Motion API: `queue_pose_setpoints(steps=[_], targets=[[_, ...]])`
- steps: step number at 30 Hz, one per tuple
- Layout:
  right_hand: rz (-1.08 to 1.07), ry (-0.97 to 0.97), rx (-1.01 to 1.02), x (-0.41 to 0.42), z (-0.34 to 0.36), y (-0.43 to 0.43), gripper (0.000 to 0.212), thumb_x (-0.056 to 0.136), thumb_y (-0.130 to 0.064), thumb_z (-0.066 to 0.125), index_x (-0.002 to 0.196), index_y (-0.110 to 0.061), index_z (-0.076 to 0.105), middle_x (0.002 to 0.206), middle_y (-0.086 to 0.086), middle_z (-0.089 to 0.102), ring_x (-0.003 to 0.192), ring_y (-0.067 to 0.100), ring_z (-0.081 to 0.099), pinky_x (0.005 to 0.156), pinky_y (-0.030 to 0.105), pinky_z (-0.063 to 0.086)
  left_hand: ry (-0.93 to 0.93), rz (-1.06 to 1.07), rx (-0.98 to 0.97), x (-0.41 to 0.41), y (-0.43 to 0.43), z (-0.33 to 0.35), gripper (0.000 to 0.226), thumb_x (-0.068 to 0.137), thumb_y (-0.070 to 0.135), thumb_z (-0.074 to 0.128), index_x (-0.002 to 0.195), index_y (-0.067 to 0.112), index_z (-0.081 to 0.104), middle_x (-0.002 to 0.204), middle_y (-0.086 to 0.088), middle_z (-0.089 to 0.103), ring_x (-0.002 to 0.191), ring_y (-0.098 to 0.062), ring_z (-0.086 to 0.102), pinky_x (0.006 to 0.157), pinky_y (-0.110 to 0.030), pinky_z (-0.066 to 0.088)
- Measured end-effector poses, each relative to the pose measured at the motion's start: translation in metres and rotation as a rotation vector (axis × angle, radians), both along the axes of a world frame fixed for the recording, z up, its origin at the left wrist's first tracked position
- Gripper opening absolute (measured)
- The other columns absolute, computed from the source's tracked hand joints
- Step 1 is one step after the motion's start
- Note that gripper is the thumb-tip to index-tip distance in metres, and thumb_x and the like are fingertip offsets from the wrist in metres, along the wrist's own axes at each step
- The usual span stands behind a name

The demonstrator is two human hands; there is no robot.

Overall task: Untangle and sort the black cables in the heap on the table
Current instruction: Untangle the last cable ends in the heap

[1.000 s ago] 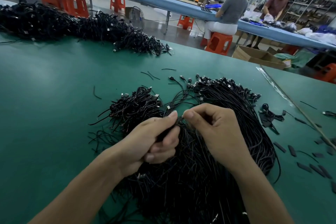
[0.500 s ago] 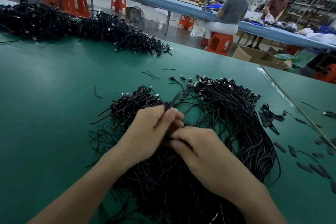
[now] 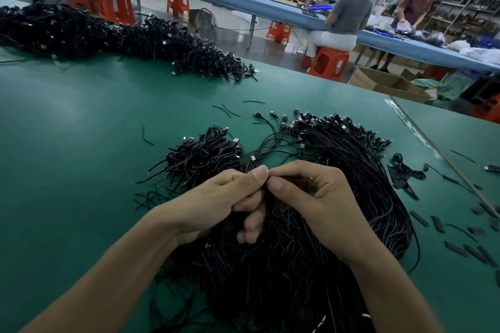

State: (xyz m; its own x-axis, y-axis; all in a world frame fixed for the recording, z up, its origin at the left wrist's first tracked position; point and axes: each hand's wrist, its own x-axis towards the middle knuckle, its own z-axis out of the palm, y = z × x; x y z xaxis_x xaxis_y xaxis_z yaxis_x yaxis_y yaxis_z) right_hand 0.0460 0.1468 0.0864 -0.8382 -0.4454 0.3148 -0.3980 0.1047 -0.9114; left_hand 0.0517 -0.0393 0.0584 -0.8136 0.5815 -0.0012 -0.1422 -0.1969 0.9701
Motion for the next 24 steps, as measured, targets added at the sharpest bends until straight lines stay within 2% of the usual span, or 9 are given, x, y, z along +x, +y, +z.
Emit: queue_pose_setpoints(steps=[6,8,10,11,13,16,19,21,24], targets=[[-0.140,0.137,0.148,-0.003,-0.003,-0.001,0.018,0.092,-0.009,0.066,0.094,-0.025,0.075,0.085,-0.010,0.074,0.083,0.011,0.071,0.074,0.018,0.052,0.246,0.380,-0.222,-0.005,0.017,-0.011,0.062,0.098,0.056,0.038,0.048,0.019,0.045,0.059,-0.003,0.046,0.063,-0.014,0.047,0.072,-0.028,0.042],[-0.172,0.155,0.132,-0.003,-0.005,-0.005,0.017,0.092,-0.008,0.066,0.094,-0.022,0.074,0.085,-0.011,0.073,0.083,0.008,0.071,0.071,0.016,0.053,0.093,0.356,-0.071,-0.003,0.021,-0.011,0.066,0.097,0.056,0.045,0.061,0.002,0.058,0.068,-0.018,0.056,0.072,-0.017,0.058,0.081,-0.037,0.054],[-0.189,0.170,0.098,-0.004,-0.007,-0.010,0.016,0.092,-0.007,0.065,0.095,-0.019,0.074,0.083,-0.011,0.074,0.080,0.007,0.072,0.069,0.016,0.054,-0.161,0.187,0.128,-0.002,0.023,-0.009,0.066,0.093,0.057,0.048,0.100,-0.005,0.068,0.100,-0.030,0.066,0.092,-0.032,0.068,0.085,-0.051,0.058],[-0.201,0.183,0.098,-0.004,-0.008,-0.012,0.015,0.091,-0.007,0.065,0.095,-0.019,0.075,0.082,-0.011,0.074,0.079,0.008,0.072,0.069,0.018,0.054,-0.253,0.103,0.165,0.000,0.023,-0.007,0.066,0.092,0.061,0.045,0.108,0.002,0.070,0.106,-0.026,0.068,0.095,-0.033,0.069,0.081,-0.052,0.059],[-0.228,0.174,0.108,-0.007,-0.012,-0.015,0.016,0.092,-0.010,0.066,0.094,-0.023,0.075,0.079,-0.010,0.073,0.070,0.011,0.071,0.062,0.021,0.054,-0.317,0.044,0.122,0.001,0.024,-0.008,0.073,0.093,0.069,0.035,0.100,0.008,0.073,0.091,-0.017,0.071,0.077,-0.028,0.071,0.060,-0.039,0.060],[-0.228,0.142,0.106,-0.012,-0.016,-0.016,0.019,0.092,-0.009,0.067,0.092,-0.027,0.074,0.081,-0.011,0.073,0.059,0.012,0.070,0.054,0.021,0.053,-0.328,0.147,0.029,-0.001,0.026,-0.014,0.075,0.088,0.077,0.033,0.089,0.008,0.064,0.063,-0.009,0.058,0.042,-0.014,0.048,0.034,-0.017,0.035],[-0.215,0.147,0.158,-0.016,-0.019,-0.013,0.019,0.091,-0.009,0.068,0.091,-0.027,0.075,0.075,-0.011,0.073,0.066,0.005,0.069,0.062,0.016,0.051,-0.293,0.184,-0.029,-0.003,0.021,-0.019,0.066,0.086,0.077,0.036,0.080,0.018,0.066,0.056,0.000,0.045,0.039,-0.007,0.027,0.033,-0.011,0.020],[-0.179,0.110,0.206,-0.018,-0.021,-0.009,0.015,0.091,-0.012,0.069,0.093,-0.024,0.076,0.071,-0.009,0.073,0.063,0.009,0.070,0.063,0.022,0.053,-0.181,0.196,-0.170,-0.003,0.019,-0.024,0.067,0.086,0.077,0.033,0.065,0.021,0.064,0.051,0.003,0.043,0.036,-0.007,0.027,0.034,-0.012,0.020],[-0.107,0.005,0.346,-0.024,-0.020,0.006,0.015,0.088,-0.020,0.074,0.101,-0.027,0.076,0.083,-0.007,0.075,0.080,0.009,0.071,0.079,0.032,0.057,-0.056,0.286,-0.310,-0.002,0.017,-0.031,0.060,0.085,0.075,0.033,0.055,0.026,0.048,0.047,0.001,0.049,0.031,-0.010,0.037,0.032,-0.013,0.024]])
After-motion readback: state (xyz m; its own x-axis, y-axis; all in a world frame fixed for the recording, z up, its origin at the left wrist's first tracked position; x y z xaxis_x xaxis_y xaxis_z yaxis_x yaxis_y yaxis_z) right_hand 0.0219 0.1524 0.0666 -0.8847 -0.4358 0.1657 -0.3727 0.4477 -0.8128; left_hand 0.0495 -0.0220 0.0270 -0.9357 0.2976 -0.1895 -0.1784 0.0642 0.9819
